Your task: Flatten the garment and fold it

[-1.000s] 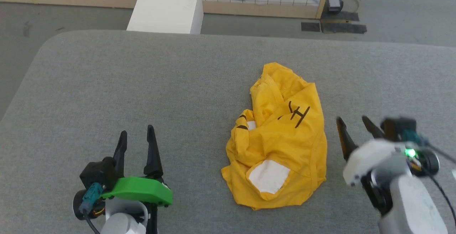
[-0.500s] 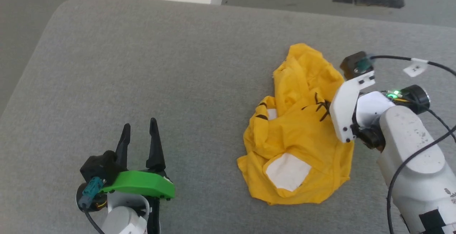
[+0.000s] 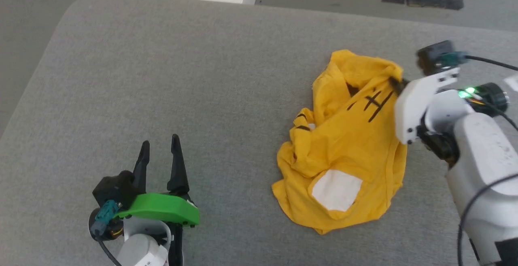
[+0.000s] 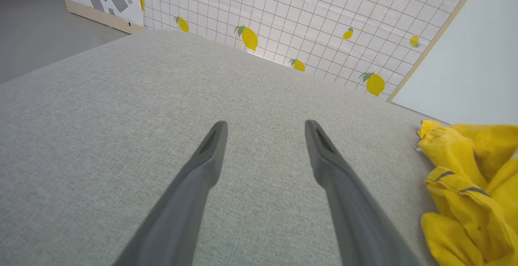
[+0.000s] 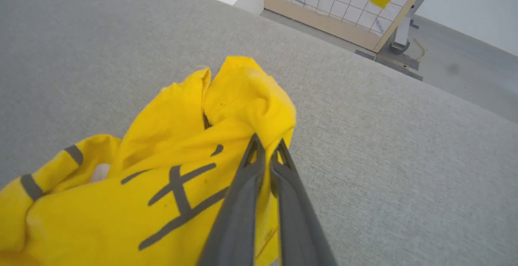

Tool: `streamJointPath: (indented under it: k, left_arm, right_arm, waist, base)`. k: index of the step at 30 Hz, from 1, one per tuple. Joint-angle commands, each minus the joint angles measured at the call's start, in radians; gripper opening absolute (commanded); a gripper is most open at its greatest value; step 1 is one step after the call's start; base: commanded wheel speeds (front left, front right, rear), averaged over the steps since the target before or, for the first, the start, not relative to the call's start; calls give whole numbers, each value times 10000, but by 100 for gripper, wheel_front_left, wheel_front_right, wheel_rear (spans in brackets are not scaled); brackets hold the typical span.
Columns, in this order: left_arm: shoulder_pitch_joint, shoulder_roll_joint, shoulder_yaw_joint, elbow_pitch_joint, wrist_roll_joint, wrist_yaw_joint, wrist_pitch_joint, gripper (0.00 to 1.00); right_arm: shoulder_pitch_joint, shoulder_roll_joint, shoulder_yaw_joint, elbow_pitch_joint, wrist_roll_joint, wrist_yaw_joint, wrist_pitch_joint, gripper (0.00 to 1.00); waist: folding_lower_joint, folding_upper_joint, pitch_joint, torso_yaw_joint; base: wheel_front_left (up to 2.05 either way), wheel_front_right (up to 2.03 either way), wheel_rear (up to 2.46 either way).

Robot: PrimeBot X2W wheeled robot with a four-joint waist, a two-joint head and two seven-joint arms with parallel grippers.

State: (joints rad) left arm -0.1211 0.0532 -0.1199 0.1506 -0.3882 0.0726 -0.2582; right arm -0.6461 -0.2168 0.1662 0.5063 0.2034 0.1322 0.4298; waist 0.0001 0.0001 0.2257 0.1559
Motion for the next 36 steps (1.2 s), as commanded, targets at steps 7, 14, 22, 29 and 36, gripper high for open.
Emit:
streamJointPath:
  k: [7, 14, 22, 29, 36]
  left_arm:
    - [220, -29, -52, 192, -29, -113, -36, 100]
    - [257, -29, -100, 358, -118, -160, -36, 100]
    - [1, -29, -315, 767, -304, -269, 9, 100]
    - [-1184, 26, -1639, 1031, -647, -442, 3777, 100]
    - [-2454, 301, -3710, 1319, 137, -618, 8317, 100]
  right_arm:
    - [2710, 177, -2572, -2292, -353, -15, -326, 0]
    - [6035, 1462, -3801, -4030, -318, -15, 956, 0]
    - [6256, 1660, -4548, -4535, 1100, -15, -412, 100]
    - [6072, 1663, -5764, -4799, 1053, -15, -1600, 100]
    - [5987, 1664, -6128, -4772, 918, -15, -1658, 100]
  waist:
    - [-1, -1, -992, -962]
    - [-1, -1, -1088, -1117]
    - [-1, -1, -1278, -1209]
    - [-1, -1, -1465, -1197]
    - [-1, -1, -1153, -1276]
  base:
    - [0, 0, 0]
    - [0, 0, 0]
    - [0, 0, 0]
    - [0, 0, 0]
    - [0, 0, 0]
